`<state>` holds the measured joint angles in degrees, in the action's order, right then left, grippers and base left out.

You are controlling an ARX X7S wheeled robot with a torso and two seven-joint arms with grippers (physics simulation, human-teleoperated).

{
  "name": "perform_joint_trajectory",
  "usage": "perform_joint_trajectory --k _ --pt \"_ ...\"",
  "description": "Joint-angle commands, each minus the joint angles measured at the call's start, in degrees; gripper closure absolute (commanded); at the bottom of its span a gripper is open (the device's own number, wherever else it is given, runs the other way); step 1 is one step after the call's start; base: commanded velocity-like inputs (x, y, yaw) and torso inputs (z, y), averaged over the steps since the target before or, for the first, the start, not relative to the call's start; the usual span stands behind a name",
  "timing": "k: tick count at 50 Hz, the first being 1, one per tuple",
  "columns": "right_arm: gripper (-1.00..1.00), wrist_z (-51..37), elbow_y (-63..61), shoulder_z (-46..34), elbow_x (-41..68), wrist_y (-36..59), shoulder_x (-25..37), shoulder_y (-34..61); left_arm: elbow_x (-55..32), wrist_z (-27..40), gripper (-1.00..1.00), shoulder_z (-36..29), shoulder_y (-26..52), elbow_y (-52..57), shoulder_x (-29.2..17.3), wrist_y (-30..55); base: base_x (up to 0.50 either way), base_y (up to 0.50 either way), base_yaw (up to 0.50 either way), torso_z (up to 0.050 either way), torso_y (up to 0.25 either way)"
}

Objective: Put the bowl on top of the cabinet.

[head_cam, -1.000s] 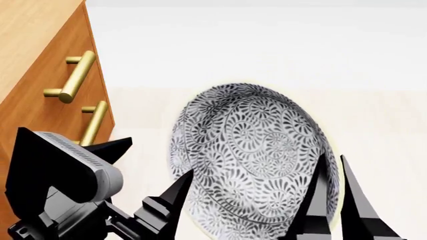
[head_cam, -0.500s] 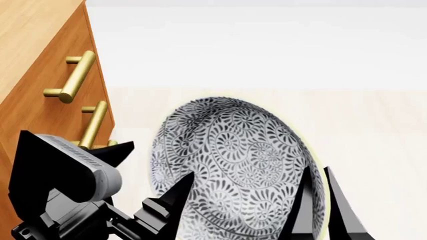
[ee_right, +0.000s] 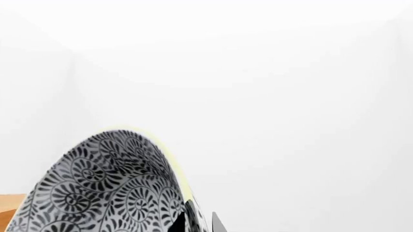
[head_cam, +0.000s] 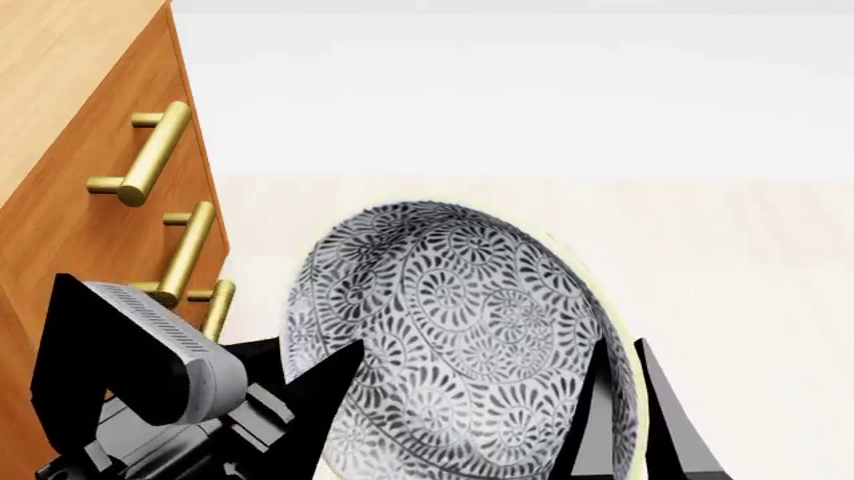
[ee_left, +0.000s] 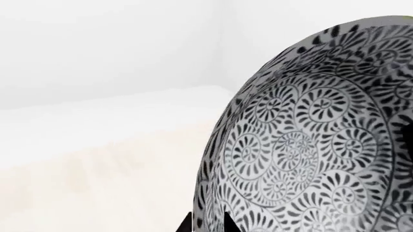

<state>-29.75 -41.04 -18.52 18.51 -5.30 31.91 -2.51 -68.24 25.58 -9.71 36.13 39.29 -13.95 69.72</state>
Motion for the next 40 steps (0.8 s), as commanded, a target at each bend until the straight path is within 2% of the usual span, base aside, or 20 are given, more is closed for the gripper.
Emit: perform_joint_trajectory --k 1,15,16,24,40 --pt "1.0 -0.66 -0.1 0.47 -0.84 0.08 -0.04 0.44 2.74 0.7 1.0 0.44 -0.12 -1.04 -0.78 -0.63 0.0 0.0 0.0 0.0 0.0" --pt "1.0 -1.31 0.73 0.45 -0.7 1.01 -0.31 0.82 3.79 1.12 1.0 0.34 -0.23 -1.29 -0.76 -2.68 0.0 0.0 0.0 0.0 0.0" --pt "-1.0 -1.29 0.87 0.29 -1.07 0.83 -0.37 0.71 4.34 1.17 1.0 0.8 -0.23 -1.98 -0.4 -3.56 0.0 0.0 0.0 0.0 0.01" --pt "-1.0 -0.99 1.35 0.51 -0.55 0.57 0.08 0.48 6.01 1.45 1.0 2.46 -0.99 -1.57 0.24 -7.31 0.0 0.0 0.0 0.0 0.0" --pt "-1.0 -1.1 1.53 0.62 0.33 1.28 0.46 0.52 7.78 0.0 1.0 -0.05 -0.73 -2.17 -0.63 -8.94 0.0 0.0 0.0 0.001 0.0"
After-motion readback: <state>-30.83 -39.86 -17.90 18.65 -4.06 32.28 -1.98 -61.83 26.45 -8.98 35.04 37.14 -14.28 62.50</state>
